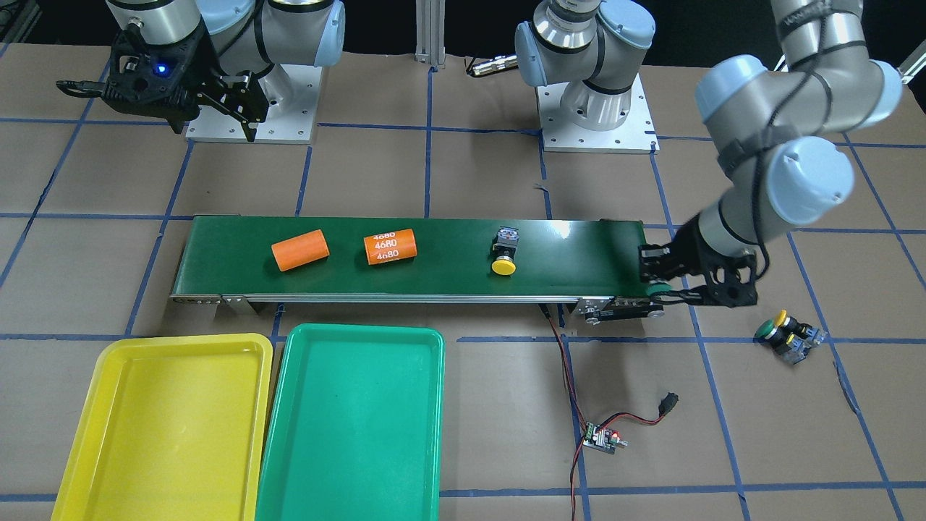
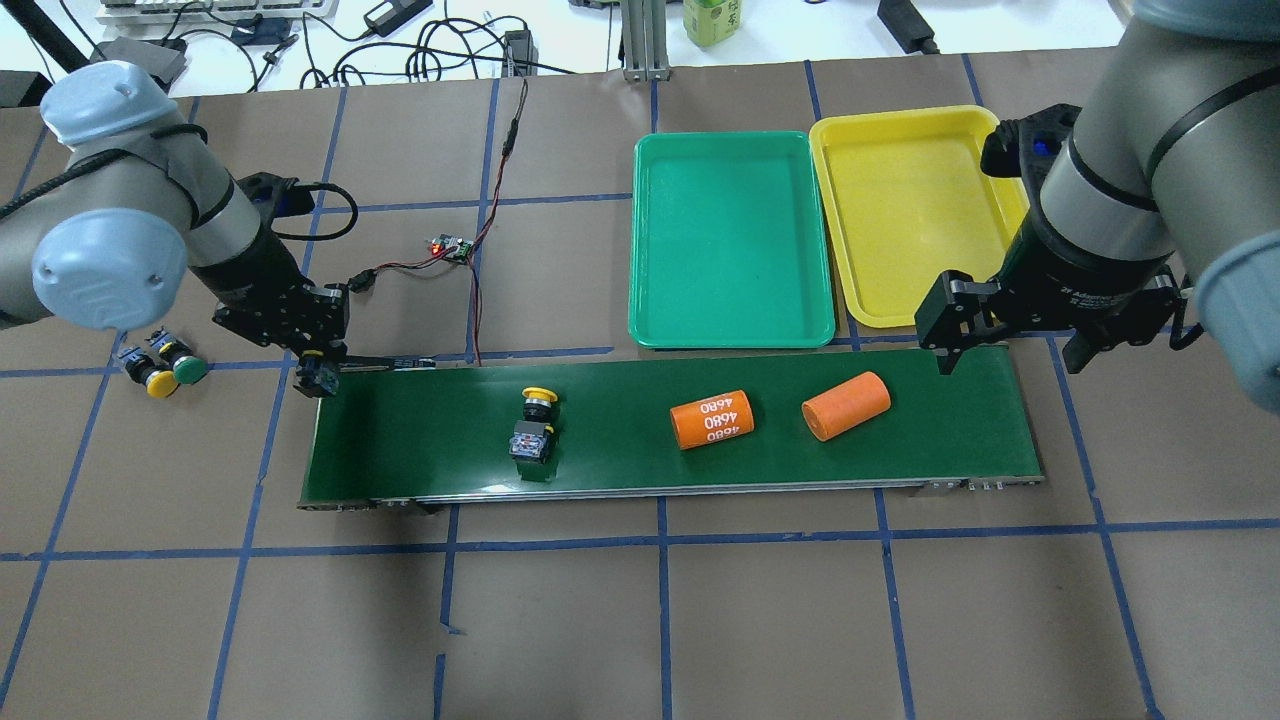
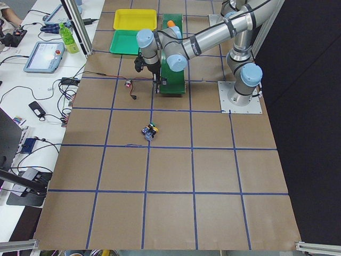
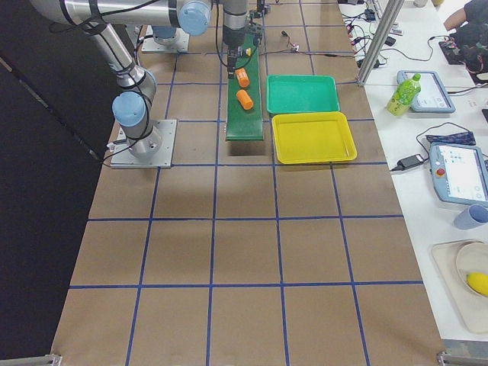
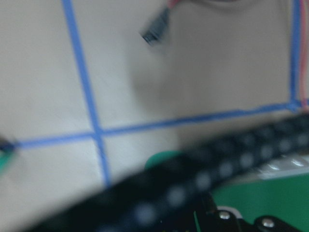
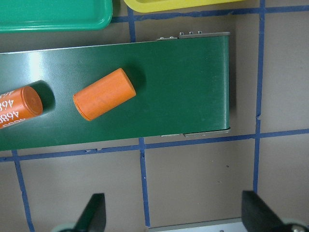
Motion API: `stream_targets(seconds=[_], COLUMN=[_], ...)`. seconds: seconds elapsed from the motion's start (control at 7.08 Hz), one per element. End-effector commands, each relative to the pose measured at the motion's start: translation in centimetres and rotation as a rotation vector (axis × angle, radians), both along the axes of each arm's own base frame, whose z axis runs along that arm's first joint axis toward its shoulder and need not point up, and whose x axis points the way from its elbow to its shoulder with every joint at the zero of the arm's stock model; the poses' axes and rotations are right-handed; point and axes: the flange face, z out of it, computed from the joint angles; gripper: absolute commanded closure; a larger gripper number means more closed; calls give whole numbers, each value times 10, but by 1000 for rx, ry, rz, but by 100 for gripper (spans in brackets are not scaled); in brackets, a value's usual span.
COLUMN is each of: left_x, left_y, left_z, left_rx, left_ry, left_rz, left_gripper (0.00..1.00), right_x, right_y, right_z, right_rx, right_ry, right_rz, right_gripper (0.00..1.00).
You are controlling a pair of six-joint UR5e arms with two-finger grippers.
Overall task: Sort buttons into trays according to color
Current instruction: 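Set the green-capped button on the belt and release it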
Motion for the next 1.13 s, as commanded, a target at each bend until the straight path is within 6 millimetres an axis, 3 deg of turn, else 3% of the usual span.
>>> stream_targets(seconds=[0.0, 0.14, 0.28, 0.42, 0.56, 0.71, 0.99], left_x=[-79, -92, -90, -82, -72, -58, -15], left_y=[46, 45, 51, 45, 38, 31, 12], left_z=[-15, -31, -47, -48, -42, -37, 4], left_rx=[47, 15, 11, -81, -108, -117, -99], left_ry=[-33, -35, -46, -105, -123, -113, -93], left_rz=[95, 73, 59, -3, -64, -40, 45], left_gripper=[100, 100, 55, 16, 4, 0, 0], right_x=[0, 0, 0, -1, 0, -1, 2], right_y=[0, 1, 2, 1, 3, 4, 7], right_z=[0, -1, 2, 8, 9, 8, 6], right_rx=[0, 6, 4, -10, -14, -8, 0], right_ry=[-2, -3, -3, 9, 9, 10, -1], right_rz=[1, 1, 1, 1, 3, 2, 4], right_gripper=[0, 0, 0, 0, 0, 0, 0])
